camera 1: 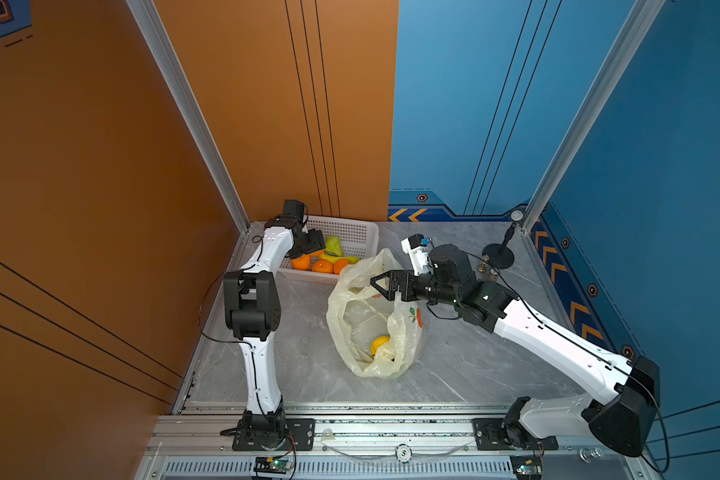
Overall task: Untie the knot of the plastic bag and take out the fruit
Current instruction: Place the fruit in the basket, then pick up the fruit from the plastic bag.
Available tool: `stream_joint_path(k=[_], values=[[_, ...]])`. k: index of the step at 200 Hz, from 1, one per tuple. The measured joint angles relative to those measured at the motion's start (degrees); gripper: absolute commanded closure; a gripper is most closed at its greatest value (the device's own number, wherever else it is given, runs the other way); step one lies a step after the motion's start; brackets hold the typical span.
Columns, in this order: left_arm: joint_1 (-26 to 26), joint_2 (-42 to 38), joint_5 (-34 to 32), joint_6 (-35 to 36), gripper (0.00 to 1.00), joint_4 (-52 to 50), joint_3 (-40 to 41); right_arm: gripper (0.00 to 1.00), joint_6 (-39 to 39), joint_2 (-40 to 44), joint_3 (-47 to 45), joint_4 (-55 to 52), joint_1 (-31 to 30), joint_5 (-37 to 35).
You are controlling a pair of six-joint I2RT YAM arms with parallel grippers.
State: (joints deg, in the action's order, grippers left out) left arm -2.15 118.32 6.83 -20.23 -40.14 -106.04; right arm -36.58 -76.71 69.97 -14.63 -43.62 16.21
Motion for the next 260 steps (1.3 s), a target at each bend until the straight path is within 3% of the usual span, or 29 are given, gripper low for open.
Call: stream_joint_path(k=[23, 68, 143, 191, 260], values=[[-0.2, -10.0, 0.0, -0.2, 0.19, 0.7, 5.5, 0.01, 0.8, 0.0, 0.0, -0.5, -0.4, 0.0], [-1.9, -28.3, -0.2, -1.4, 0.21, 3.3, 17.1, 0.14, 3.4, -0.7, 1.4, -2.6, -3.1, -0.1], [-10.6, -51.0, -1.6, -6.8, 0.27, 3.3, 38.9, 0.26, 8.3, -7.0, 4.5, -7.7, -8.8, -4.6], [-20.7, -56.1, -4.1, -12.6, 0.33, 2.7, 48.7, 0.28, 11.3, -11.1, 4.8, -13.3, -11.1, -10.9], [-33.9, -53.4, -6.6, -18.4, 0.38, 2.3, 54.4, 0.31, 13.1, -11.4, 1.6, -21.1, -11.8, -19.7]])
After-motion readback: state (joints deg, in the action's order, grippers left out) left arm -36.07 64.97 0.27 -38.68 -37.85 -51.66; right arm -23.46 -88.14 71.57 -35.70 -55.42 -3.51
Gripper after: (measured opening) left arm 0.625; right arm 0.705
